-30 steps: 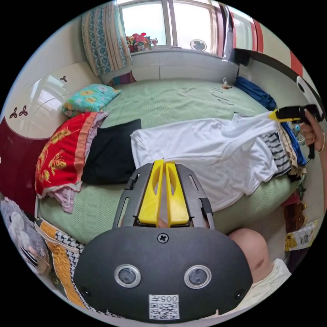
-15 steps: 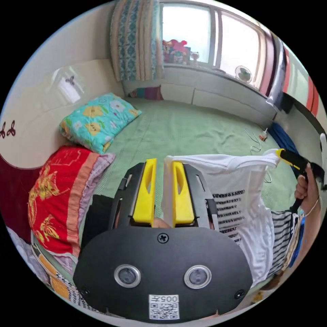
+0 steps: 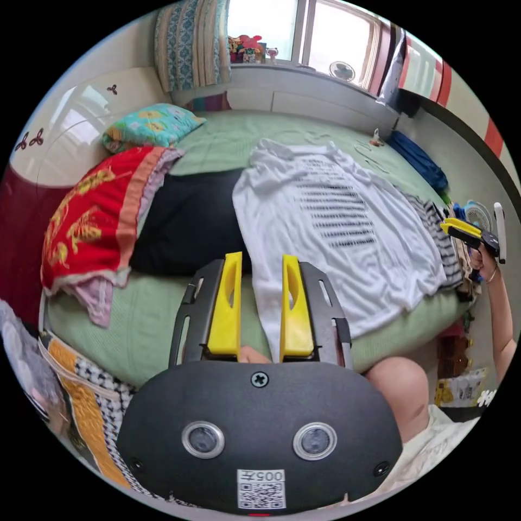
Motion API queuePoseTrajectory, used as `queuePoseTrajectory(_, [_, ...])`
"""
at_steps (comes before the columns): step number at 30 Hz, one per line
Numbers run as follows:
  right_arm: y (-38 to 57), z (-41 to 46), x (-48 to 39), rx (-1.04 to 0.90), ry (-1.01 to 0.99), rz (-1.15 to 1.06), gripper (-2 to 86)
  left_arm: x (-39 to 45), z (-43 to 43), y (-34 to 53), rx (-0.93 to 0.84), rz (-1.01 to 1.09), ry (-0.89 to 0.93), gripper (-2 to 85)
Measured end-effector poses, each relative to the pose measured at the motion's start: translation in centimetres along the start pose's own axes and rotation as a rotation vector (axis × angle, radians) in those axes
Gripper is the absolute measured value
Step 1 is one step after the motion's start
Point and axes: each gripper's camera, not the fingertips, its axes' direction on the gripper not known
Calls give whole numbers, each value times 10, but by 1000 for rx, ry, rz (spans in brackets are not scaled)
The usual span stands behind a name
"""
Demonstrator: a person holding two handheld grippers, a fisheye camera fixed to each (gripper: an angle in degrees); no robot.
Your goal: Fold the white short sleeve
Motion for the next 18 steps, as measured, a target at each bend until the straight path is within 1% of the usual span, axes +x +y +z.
queuePoseTrajectory(1, [11, 0, -2, -8, 7, 14, 85, 7, 8, 15, -18, -4, 15, 129])
queuePoseTrajectory(4, [47, 10, -15, -68, 0, 65, 86, 23, 28, 33, -35, 17, -25, 149])
queuePoseTrajectory(6, [62, 20, -33, -97, 90, 42, 86, 26, 39, 38, -40, 2, -25, 155])
queuePoseTrajectory(8, [69, 27, -44, -124, 127, 45, 84, 25, 55, 42, -70, -42, 1, 160])
queuePoseTrajectory(11, [77, 35, -54, -146, 147, 75, 76, 28, 71, 46, -87, -53, -33, 158])
queuePoseTrajectory(15, [81, 42, -67, -171, 174, 62, 33, 35, 76, 45, -86, -62, -68, 147])
queuePoseTrajectory(18, [82, 36, -74, -168, 167, 39, -4, 41, 77, 45, -99, -38, -73, 117])
